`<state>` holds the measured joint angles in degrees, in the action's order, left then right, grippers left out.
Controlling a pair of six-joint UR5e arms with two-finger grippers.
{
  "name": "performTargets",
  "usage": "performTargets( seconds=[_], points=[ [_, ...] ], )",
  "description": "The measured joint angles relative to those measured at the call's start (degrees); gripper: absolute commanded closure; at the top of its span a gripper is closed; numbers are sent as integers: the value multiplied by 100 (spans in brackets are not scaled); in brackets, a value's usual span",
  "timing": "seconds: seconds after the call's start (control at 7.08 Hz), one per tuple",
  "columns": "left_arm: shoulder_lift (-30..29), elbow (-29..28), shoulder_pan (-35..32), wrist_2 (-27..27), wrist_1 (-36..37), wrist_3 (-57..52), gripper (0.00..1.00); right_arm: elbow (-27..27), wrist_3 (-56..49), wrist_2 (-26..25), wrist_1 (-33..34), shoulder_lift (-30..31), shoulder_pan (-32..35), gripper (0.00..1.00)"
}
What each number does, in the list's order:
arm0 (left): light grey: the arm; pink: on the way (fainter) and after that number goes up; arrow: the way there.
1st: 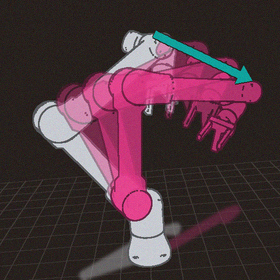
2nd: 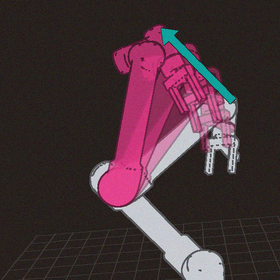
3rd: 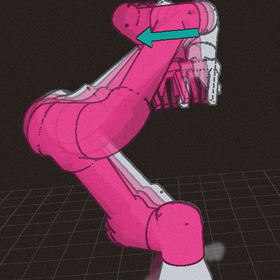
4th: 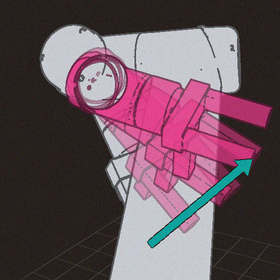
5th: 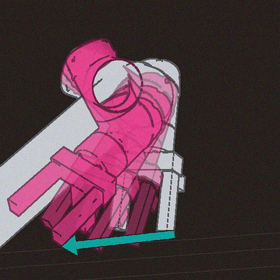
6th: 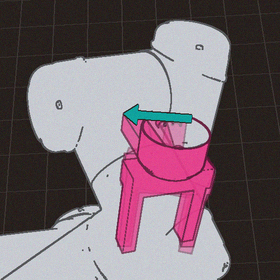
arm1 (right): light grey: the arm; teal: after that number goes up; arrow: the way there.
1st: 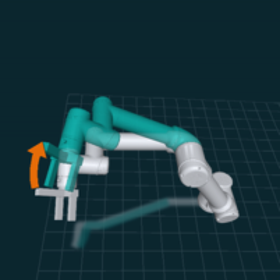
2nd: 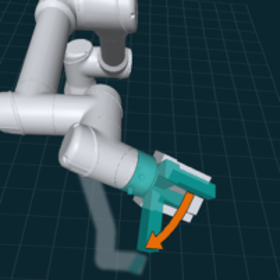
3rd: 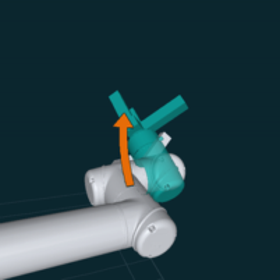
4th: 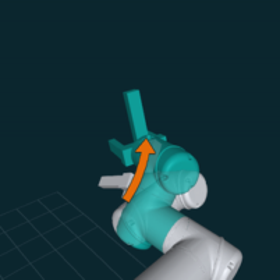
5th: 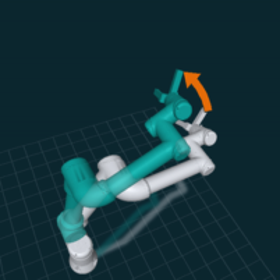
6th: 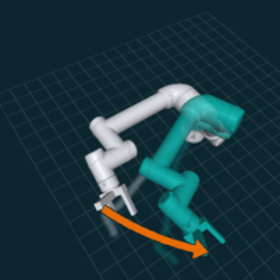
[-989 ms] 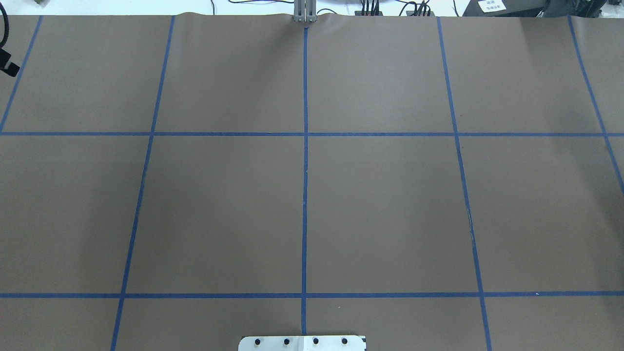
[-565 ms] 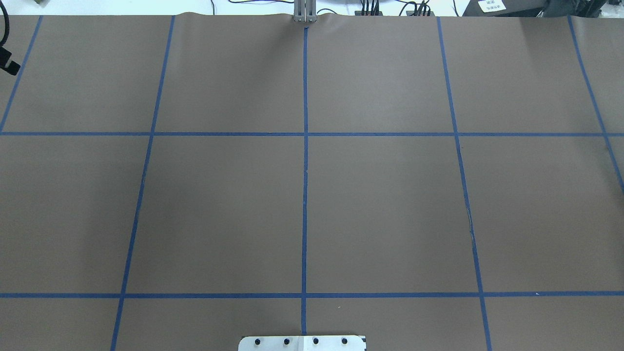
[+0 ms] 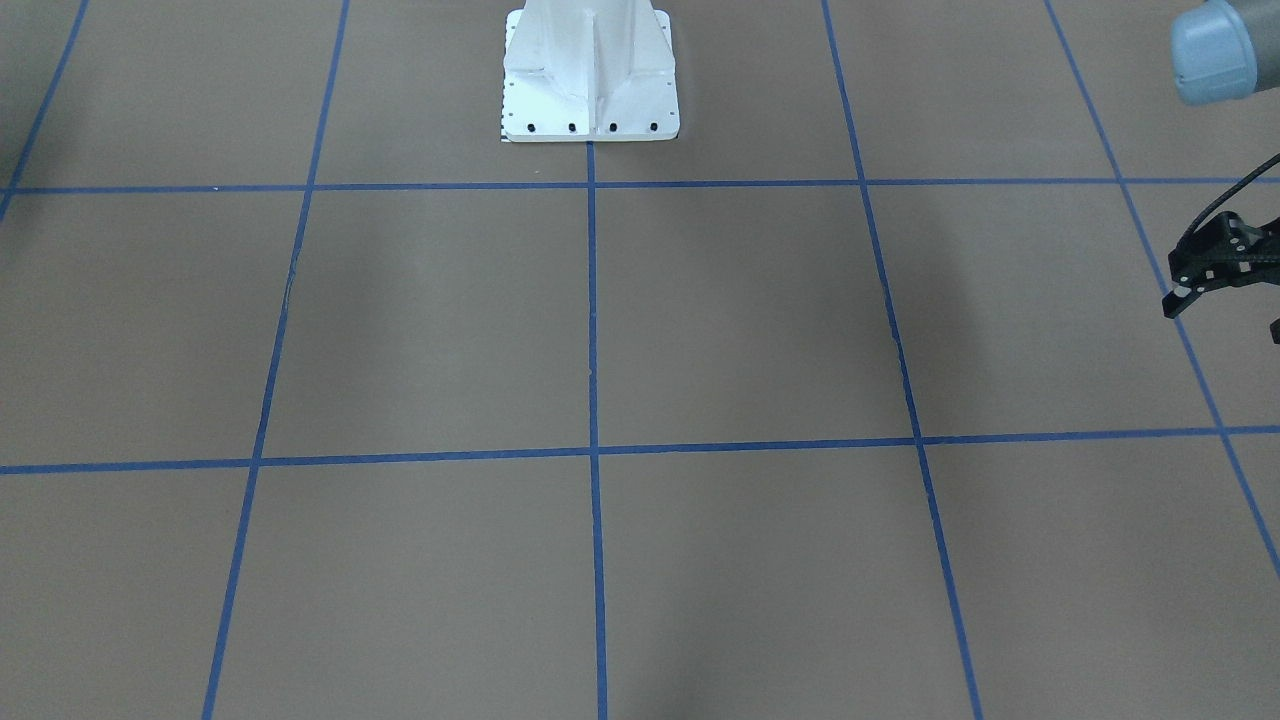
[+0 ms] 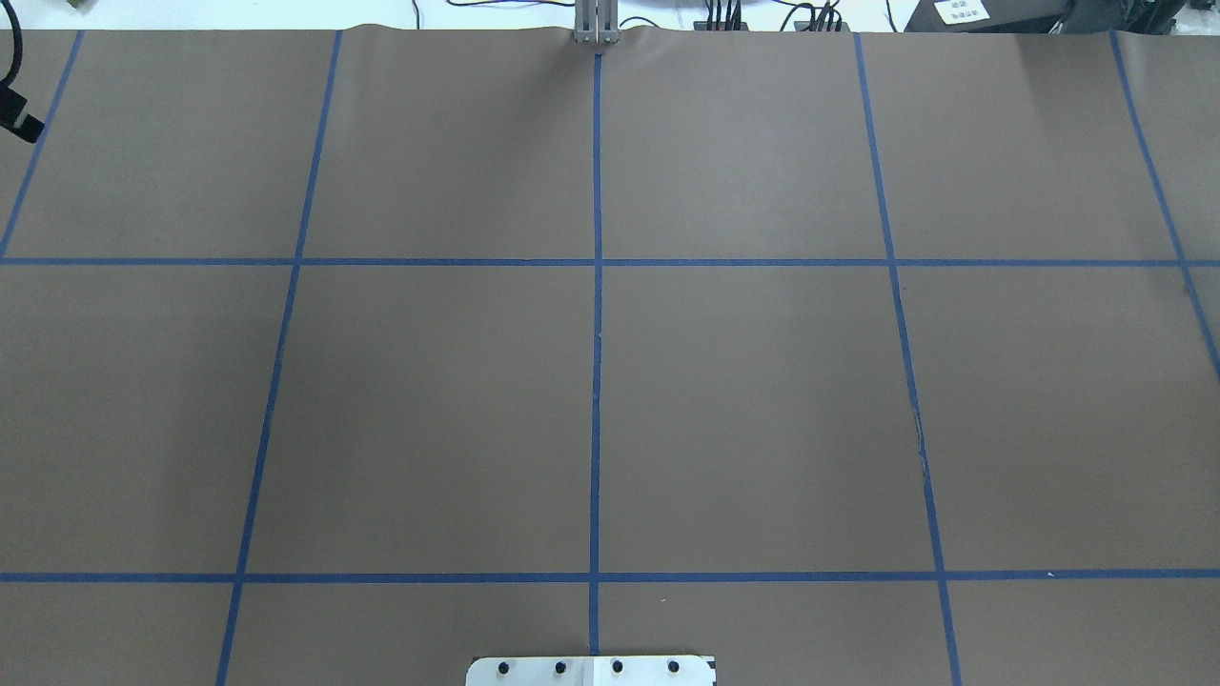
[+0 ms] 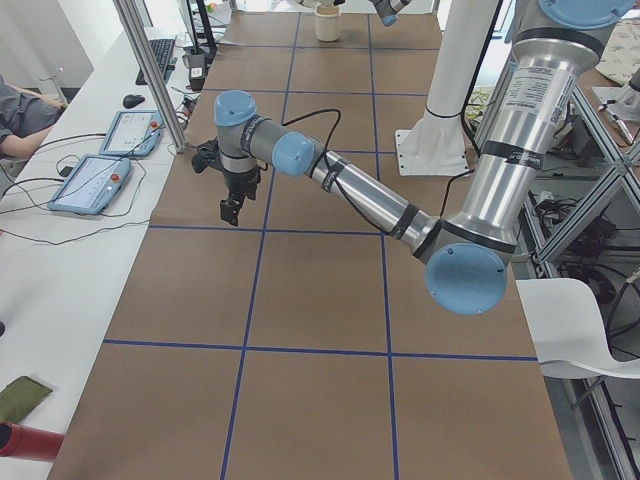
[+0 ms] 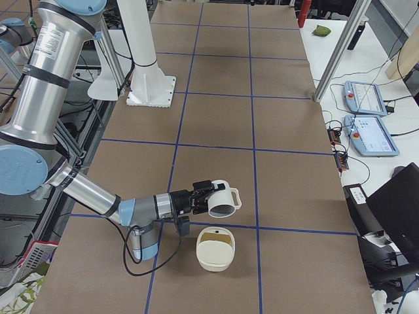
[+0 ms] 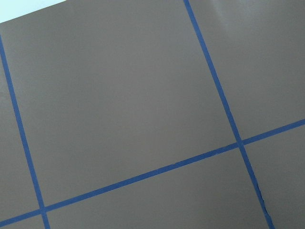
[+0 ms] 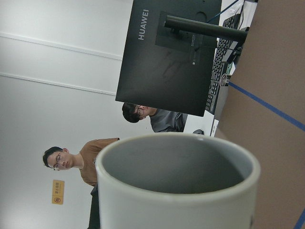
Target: Left arm hands cup to right arm to dump lemon
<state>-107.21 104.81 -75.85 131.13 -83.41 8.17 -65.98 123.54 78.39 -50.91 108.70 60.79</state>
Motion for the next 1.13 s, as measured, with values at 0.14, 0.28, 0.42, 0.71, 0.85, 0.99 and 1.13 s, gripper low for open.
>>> performTargets(
  seconds=[0.14, 0.28, 0.42, 0.71, 0.85, 0.99, 1.13],
  points=[
    [-22, -10, 0, 0, 0, 0, 0, 137, 363, 0, -117, -72, 58, 100],
    [-53, -19, 0, 0, 0, 0, 0, 198, 762, 0, -179, -104, 138, 100],
    [-76, -19, -3, 0, 0, 0, 0, 225, 1158, 0, -251, -118, 214, 100],
    [-94, -16, -14, -2, 0, 0, 0, 361, 1902, -5, -565, -157, 391, 100],
    [-94, -15, -23, -5, 0, 0, 0, 542, 2281, -15, -828, -226, 491, 100],
    [-93, -11, -30, -8, 0, 0, 0, 682, 2686, -33, -1023, -291, 572, 100],
    [-91, -7, -30, -8, 0, 0, 0, 747, 3096, -73, -1115, -335, 650, 100]
  ],
)
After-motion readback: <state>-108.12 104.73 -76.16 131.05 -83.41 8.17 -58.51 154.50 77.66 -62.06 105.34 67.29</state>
